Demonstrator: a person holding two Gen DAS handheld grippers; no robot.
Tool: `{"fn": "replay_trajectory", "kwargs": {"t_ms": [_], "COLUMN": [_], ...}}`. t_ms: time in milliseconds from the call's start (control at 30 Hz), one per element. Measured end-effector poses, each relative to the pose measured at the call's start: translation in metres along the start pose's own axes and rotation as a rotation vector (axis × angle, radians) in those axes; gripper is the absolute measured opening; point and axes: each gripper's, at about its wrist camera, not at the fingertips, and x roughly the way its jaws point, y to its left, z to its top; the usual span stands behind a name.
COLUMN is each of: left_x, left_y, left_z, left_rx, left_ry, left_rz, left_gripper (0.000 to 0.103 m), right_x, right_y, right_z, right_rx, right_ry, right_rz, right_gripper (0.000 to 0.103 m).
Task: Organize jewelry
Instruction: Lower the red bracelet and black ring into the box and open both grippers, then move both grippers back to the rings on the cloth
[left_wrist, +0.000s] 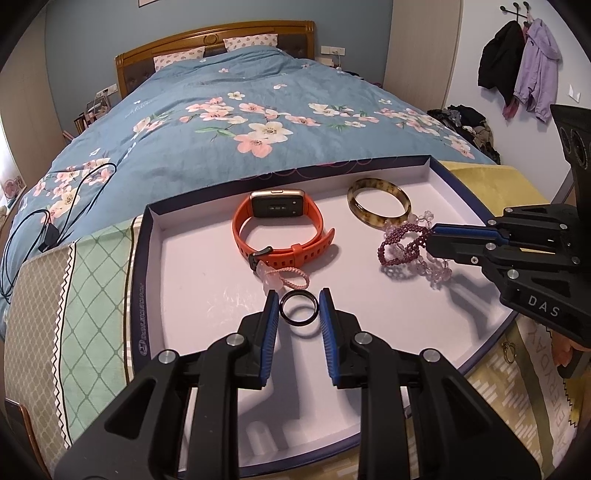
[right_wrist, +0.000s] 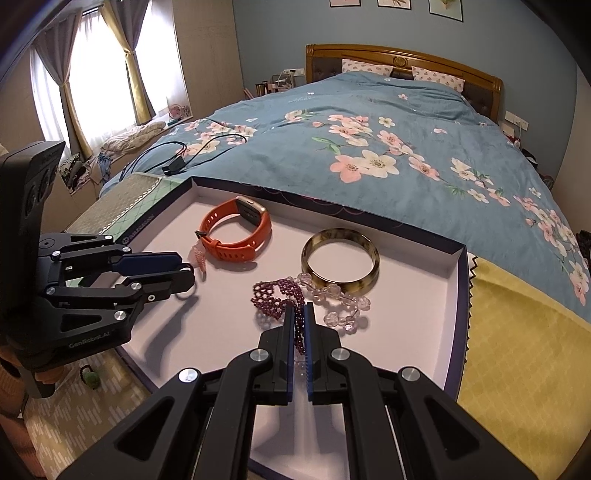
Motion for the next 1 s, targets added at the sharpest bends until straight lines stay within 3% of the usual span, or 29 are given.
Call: {"fn": "replay_trajectory", "kwargs": {"t_ms": [400, 467, 600, 733, 1000], "left_x": [0.008, 0.008, 0.002, -0.016, -0.068], "left_y": [0.003, 0.003, 0.006, 0.012, 0.014], "left_z": [0.000, 0.000, 0.001, 0.000, -0.019], "left_rx": [-0.021, -0.022, -0.031, -0.045, -0.012], "left_ry": [0.022, 0.022, 0.006, -0.038, -0.134], "left_rz": [-0.021, -0.021, -0.027, -0.030, -0.036], "left_gripper": [0.023, 0.032, 0.035, 0.045, 0.048], "right_x": [0.003, 0.001, -0.009, -0.027, -0.061], "right_y": [-0.005, -0.007, -0.010, -0.010, 0.002], "right_z": [0.002, 0.001, 0.000, -0.003, -0.018], "right_rx": [0.031, 0.044, 0.070, 0.086, 0.089], "right_ry": [-0.008, -0.015, -0.037, -0.078, -0.135], "right_rz": [-0.015, -0.017, 0.005, 0.015, 0.065], "right_gripper": [0.006, 0.011, 0.016, 0.029, 0.037]}}
